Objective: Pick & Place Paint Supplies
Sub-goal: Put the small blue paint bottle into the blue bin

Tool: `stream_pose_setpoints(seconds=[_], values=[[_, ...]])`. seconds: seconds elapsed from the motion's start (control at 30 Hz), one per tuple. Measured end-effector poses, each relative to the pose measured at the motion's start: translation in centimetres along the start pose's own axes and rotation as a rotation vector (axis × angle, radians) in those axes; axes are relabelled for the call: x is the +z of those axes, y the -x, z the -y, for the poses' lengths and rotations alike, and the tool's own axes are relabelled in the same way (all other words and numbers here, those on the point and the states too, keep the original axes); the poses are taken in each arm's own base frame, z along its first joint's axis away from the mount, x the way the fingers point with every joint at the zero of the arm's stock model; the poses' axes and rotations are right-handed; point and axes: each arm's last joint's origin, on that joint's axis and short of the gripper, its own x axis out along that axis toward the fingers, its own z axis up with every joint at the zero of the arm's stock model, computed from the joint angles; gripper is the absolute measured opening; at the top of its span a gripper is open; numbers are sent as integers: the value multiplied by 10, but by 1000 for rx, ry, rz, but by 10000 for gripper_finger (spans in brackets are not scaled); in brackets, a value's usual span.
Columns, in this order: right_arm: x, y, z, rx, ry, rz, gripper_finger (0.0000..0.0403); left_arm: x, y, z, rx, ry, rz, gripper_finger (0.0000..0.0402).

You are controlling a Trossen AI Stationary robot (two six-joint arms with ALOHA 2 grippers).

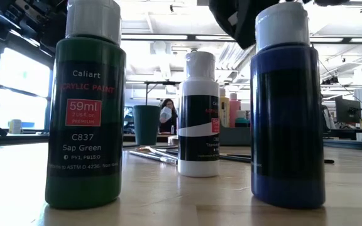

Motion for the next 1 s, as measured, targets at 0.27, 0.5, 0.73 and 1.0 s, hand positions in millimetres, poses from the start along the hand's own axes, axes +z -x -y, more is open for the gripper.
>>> stream_pose_setpoints(seconds=[0.27,0.5,0.73,1.0], values=[[-6,-4,6,35,-16,22,243,0,0,0,0,0,-2,19],[-7,-5,6,47,-14,16,243,0,0,0,0,0,-2,19],[-10,-15,6,64,-13,8,243,-1,0,0,1,0,-12,19],[-8,-14,6,73,-10,28,242,-3,0,0,8,4,-34,19]])
